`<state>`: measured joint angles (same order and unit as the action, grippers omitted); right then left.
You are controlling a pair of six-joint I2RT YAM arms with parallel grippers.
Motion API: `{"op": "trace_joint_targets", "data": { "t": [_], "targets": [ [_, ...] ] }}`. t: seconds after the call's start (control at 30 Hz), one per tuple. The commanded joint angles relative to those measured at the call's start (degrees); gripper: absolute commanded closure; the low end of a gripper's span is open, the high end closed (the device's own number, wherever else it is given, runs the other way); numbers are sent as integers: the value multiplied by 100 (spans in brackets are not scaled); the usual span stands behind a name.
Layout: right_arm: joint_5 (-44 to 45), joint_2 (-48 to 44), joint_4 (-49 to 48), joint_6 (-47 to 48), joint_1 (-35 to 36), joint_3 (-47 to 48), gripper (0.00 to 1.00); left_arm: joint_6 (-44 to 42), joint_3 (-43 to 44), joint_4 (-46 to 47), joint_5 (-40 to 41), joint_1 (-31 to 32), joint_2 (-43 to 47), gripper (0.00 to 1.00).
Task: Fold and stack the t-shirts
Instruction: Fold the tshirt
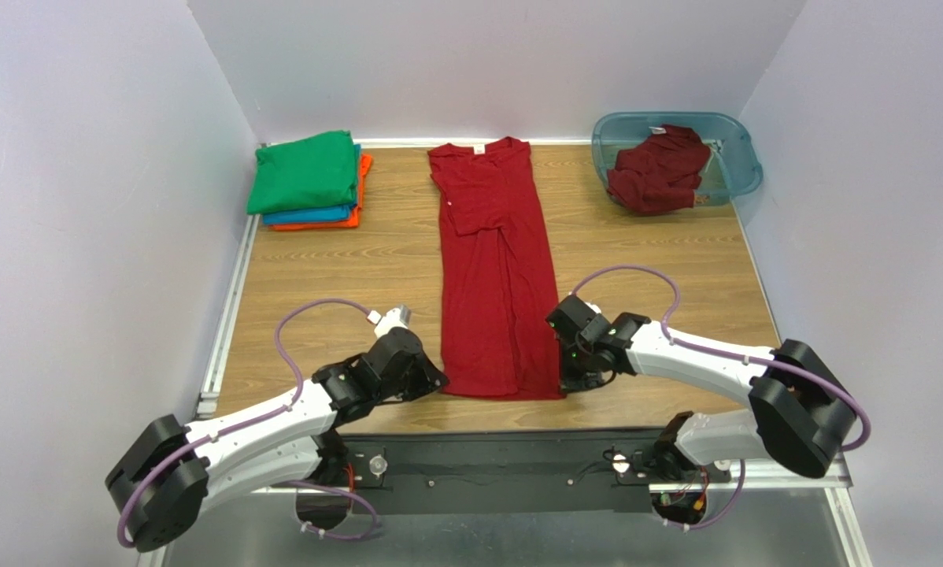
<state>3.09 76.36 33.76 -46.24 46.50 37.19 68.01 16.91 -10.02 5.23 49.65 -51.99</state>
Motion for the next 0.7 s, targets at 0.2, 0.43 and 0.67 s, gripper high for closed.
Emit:
{"op": "trace_joint_targets", "data": {
  "t": [0.2, 0.43, 0.67],
  "targets": [
    [-345, -525, 333, 229, 26, 156, 87, 64, 5, -211, -225, 256, 857, 100],
    [341, -385, 351, 431, 17, 956, 88, -244, 638, -254, 381, 230, 611, 100],
    [929, 168, 368, 791, -27, 1800, 88, -867, 1499, -237, 821, -218, -197, 100]
  ]
}}
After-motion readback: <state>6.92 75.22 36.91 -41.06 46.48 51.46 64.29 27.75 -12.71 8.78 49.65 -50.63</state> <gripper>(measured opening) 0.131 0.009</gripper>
